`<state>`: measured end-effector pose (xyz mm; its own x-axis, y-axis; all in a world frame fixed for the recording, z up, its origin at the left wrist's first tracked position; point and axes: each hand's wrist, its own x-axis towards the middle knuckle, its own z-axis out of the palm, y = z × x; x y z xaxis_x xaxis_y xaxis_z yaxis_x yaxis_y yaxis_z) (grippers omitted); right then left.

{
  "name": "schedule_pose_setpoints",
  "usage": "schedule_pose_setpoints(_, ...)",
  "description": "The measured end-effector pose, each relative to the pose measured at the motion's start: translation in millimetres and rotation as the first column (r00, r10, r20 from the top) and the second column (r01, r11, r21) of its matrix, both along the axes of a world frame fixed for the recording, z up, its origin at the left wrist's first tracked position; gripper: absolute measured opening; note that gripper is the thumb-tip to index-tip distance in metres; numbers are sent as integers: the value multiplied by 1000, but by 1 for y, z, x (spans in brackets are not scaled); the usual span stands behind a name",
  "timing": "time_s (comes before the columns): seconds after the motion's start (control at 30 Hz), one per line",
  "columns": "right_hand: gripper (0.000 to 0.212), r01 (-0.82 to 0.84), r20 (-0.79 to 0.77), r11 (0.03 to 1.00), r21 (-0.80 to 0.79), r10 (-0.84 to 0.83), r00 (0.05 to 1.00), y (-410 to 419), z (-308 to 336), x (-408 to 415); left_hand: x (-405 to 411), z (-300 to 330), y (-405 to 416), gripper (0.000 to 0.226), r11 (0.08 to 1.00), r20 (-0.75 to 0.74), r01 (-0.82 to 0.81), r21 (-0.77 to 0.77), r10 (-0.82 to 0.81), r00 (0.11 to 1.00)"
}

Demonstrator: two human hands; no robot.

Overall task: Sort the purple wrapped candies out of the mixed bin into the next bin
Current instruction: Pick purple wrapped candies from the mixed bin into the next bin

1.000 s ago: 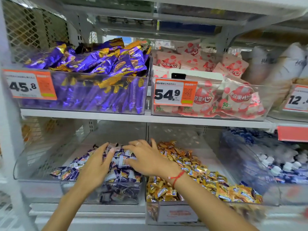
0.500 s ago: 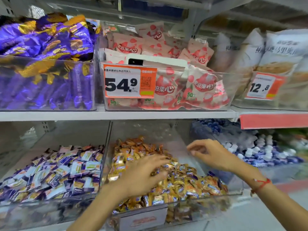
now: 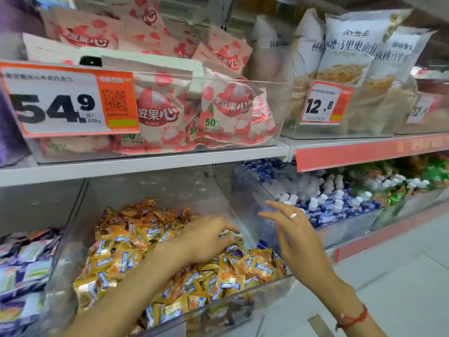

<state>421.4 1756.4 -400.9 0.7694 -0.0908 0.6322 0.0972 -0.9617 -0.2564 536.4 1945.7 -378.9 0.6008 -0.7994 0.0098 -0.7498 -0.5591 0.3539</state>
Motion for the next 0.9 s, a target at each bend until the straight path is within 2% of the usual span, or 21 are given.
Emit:
schedule_pose_setpoints(0.13, 64, 3, 28, 997, 77, -5, 1000, 4, -3, 4, 9, -20, -64, 29, 999, -239, 42, 28, -34, 970)
schedule_pose_setpoints(0.2, 61, 1, 34, 996, 85, -4, 999, 5, -3, 4, 11, -26, -78, 25, 998, -275, 15, 62, 2, 961)
schedule_pose_setpoints(0.27, 56, 2, 28, 995, 95, -5, 1000, 4, -2, 4, 11, -26, -78, 22, 1000, -287, -15, 25, 21, 958)
schedule_pose_setpoints(0.37, 47, 1, 21, 997, 82, -3, 1000, 3, -2, 3, 11, -20, -58, 15, 974, -355, -114, -197, 37, 934)
schedule_pose_setpoints(0.43, 33, 17, 63, 997, 75, -21, 998, 6, 1, 1, 7, -8, -39, 14, 889, -425, -256, -379, 79, 902)
schedule_pose_setpoints(0.53, 26, 66, 83, 993, 98, -74, 994, 18, 23, -4, -7, 16, -13, 14, 788, -524, -361, -498, 58, 850)
schedule_pose_setpoints(0.6, 36, -10, -110, 980, 199, 33, 993, 26, 44, -5, -19, 31, -2, 15, 748, -573, -386, -540, 10, 820)
schedule_pose_setpoints(0.67, 43, -89, -250, 929, 358, 188, 950, 31, 60, -2, -26, 38, 2, 14, 714, -609, -411, -567, -27, 793)
schedule_pose_setpoints(0.8, 21, -52, -215, 880, 473, 172, 961, 23, 77, -4, -29, 39, 2, 13, 717, -625, -392, -576, -77, 777)
schedule_pose_setpoints(0.9, 16, -11, -157, 737, 676, 159, 975, 6, 72, -16, -24, 27, -10, 17, 832, -527, -250, -495, -59, 848)
